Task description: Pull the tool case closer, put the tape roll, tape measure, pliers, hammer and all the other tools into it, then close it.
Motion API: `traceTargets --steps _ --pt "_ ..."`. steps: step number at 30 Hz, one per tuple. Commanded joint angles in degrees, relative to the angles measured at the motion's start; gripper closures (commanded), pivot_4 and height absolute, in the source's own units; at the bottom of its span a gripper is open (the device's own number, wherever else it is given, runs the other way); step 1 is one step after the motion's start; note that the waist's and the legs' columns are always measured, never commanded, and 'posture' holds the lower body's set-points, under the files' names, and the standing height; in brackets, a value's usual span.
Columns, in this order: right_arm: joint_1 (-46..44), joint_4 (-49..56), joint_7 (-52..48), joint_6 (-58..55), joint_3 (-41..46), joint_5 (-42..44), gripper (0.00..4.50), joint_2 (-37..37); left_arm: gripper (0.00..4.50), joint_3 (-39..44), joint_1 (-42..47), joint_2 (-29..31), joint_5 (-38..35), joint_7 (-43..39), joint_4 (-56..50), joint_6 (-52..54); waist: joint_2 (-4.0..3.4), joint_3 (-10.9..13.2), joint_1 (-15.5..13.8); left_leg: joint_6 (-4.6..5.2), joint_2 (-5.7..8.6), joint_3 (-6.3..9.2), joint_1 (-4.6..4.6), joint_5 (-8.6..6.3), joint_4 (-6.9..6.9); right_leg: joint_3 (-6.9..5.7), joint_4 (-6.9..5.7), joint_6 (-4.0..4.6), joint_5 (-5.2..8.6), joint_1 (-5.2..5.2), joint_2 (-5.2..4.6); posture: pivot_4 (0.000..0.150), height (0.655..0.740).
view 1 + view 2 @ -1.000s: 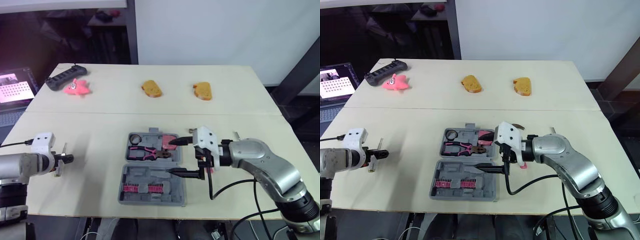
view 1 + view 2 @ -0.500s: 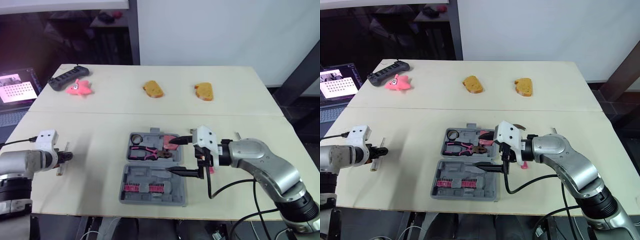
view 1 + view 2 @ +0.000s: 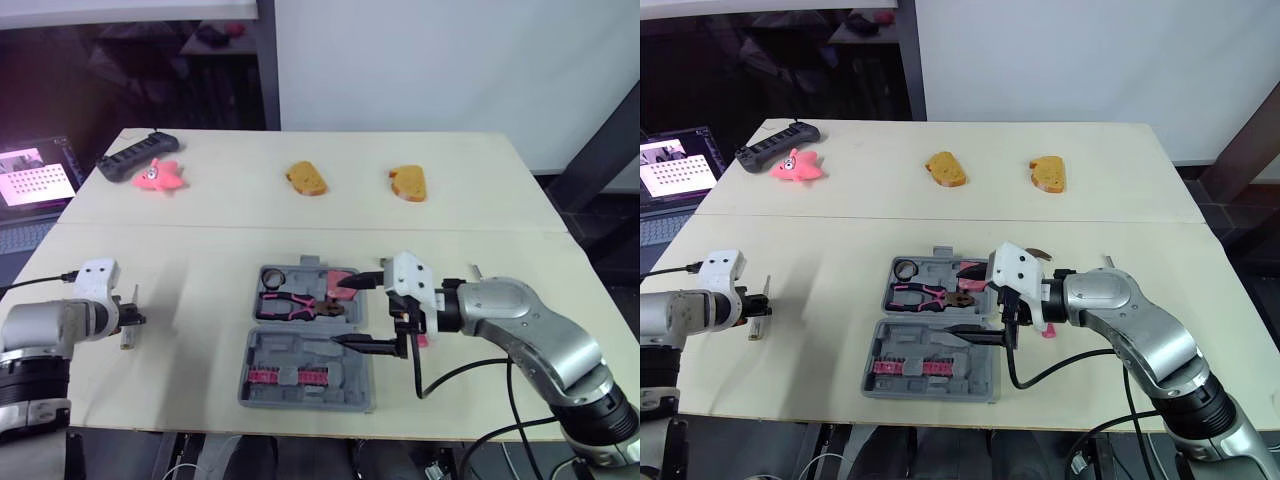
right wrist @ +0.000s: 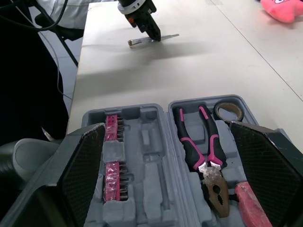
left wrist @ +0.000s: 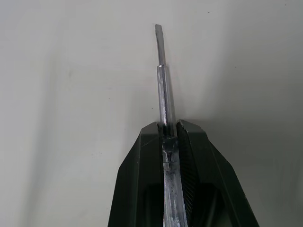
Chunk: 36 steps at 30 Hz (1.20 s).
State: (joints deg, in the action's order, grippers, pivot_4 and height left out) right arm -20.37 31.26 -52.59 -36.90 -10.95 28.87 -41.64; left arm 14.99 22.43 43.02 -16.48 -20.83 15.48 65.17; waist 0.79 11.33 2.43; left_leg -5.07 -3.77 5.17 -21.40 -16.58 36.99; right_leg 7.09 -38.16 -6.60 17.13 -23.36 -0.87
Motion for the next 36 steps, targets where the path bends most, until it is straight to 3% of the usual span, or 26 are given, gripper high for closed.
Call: traceTargets --steps 1,10,17,20,24,28,36 --pt "-0.6 1.3 0.1 0.3 0.3 -0.2 0.0 -0.1 4.48 -0.7 -0.8 -0.5 0.5 -0.1 -1.4 0.0 0.0 0.0 0.0 0.0 0.0 0.0 0.0 0.0 0.0 0.0 0.0 0.0 0.0 0.0 0.0 0.15 0.74" --pt "-0.2 1.7 0.6 0.0 0.5 -0.7 0.0 0.0 4.48 -2.3 -2.3 1.5 0.7 -3.6 -11.2 -3.4 0.09 0.0 0.0 0.0 0.0 0.01 -0.06 0.0 0.0 -0.01 0.01 0.0 0.0 -0.03 0.0 0.15 0.74" --pt "0.3 2.6 2.5 -0.9 0.8 -0.6 0.0 0.5 4.48 -9.3 -7.2 8.3 4.3 -15.9 -20.6 -24.3 0.12 0.1 0.1 -0.01 -0.01 -0.02 -0.07 0.01 -0.03 0.01 0.03 0.01 0.0 -0.08 -0.01 0.15 0.74" --pt "0.9 3.3 3.8 -1.5 0.8 -0.5 0.0 0.7 4.48 -8.8 -7.8 9.0 1.5 -21.9 -22.1 -28.7 0.13 0.1 0.1 -0.01 -0.01 -0.02 -0.08 0.0 -0.04 0.02 0.05 0.02 0.01 -0.09 0.01 0.15 0.74" --pt "1.8 4.0 5.2 -2.2 1.1 -0.6 0.0 0.6 4.48 -8.1 -8.8 9.6 -5.6 -31.7 -26.3 -27.7 0.13 0.1 0.1 -0.01 -0.01 -0.03 -0.13 0.0 -0.02 0.02 0.06 0.01 0.01 -0.09 0.0 0.15 0.74" --pt "2.4 4.6 6.4 -2.8 1.4 -0.6 0.0 0.4 4.48 -11.7 -8.3 15.1 -10.7 -44.3 -29.7 -24.9 0.15 0.1 0.2 0.0 -0.02 -0.03 -0.13 0.0 -0.02 0.02 0.06 0.02 0.02 -0.1 0.01 0.15 0.74" --pt "3.3 5.4 8.7 -2.9 0.8 -1.2 0.0 1.1 4.48 -24.8 5.2 21.2 -9.4 -56.2 -27.8 -17.4 0.12 0.1 0.1 0.02 -0.02 -0.05 -0.14 -0.01 -0.01 0.04 0.08 0.03 0.04 -0.1 0.03 0.15 0.74"
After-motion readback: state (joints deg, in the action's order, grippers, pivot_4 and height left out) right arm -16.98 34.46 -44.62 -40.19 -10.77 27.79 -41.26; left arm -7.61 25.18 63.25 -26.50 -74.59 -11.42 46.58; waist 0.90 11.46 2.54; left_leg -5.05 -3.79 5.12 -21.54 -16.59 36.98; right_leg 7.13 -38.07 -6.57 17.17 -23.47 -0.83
